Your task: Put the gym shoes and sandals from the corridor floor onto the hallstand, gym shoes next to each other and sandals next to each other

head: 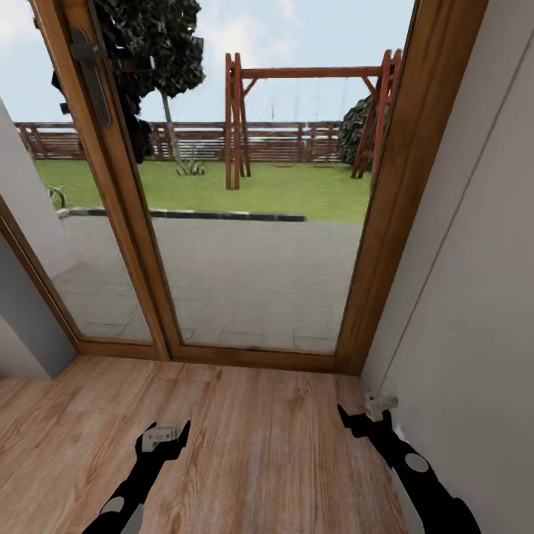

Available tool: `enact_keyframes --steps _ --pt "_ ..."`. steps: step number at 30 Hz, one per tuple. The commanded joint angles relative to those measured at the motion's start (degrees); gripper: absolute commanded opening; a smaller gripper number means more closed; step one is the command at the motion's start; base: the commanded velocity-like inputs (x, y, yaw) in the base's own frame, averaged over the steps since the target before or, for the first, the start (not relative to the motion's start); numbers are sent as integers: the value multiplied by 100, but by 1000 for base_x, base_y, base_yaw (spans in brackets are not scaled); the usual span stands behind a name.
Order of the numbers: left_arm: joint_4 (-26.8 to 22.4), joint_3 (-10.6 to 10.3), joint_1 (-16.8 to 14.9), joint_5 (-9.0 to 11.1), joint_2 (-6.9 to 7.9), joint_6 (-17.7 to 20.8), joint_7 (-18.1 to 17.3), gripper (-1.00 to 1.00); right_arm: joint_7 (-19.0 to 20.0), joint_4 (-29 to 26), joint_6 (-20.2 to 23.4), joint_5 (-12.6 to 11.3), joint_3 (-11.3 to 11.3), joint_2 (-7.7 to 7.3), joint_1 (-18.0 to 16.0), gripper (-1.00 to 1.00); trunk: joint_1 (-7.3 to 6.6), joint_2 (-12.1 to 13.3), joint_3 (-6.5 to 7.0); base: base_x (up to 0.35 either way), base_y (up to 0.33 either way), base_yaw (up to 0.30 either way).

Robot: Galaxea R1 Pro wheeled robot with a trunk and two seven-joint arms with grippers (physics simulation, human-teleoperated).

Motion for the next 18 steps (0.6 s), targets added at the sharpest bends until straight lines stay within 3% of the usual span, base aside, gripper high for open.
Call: enact_keyframes --steps 1,3,4,7,9,12,18 --pt "-16 44 38 10 -9 -11 -46 100 -21 145 -163 52 -28 10 10 100 -2 -2 -3 0 0 0" --pt "-47 45 117 20 -18 -33 -34 100 -123 389 -410 54 -28 27 28 100 -2 -2 -3 0 0 0" --pt "-62 46 258 26 -37 -173 -12 100 -271 903 -863 59 -28 77 47 100 -2 -2 -3 0 0 0" --pt "-31 47 350 27 -49 -357 44 100 -325 1267 -1162 58 -28 119 54 100 -2 -2 -3 0 0 0" --pt "15 45 559 31 -56 -627 243 100 -366 1873 -1761 52 -34 161 59 100 -2 -2 -3 0 0 0" --pt "24 41 691 29 -51 -704 331 100 -375 2257 -2158 49 -37 166 60 100 -2 -2 -3 0 0 0" --pt "-27 43 899 30 -45 -747 381 100 -376 2644 -2508 44 -49 169 60 100 -2 -2 -3 0 0 0"
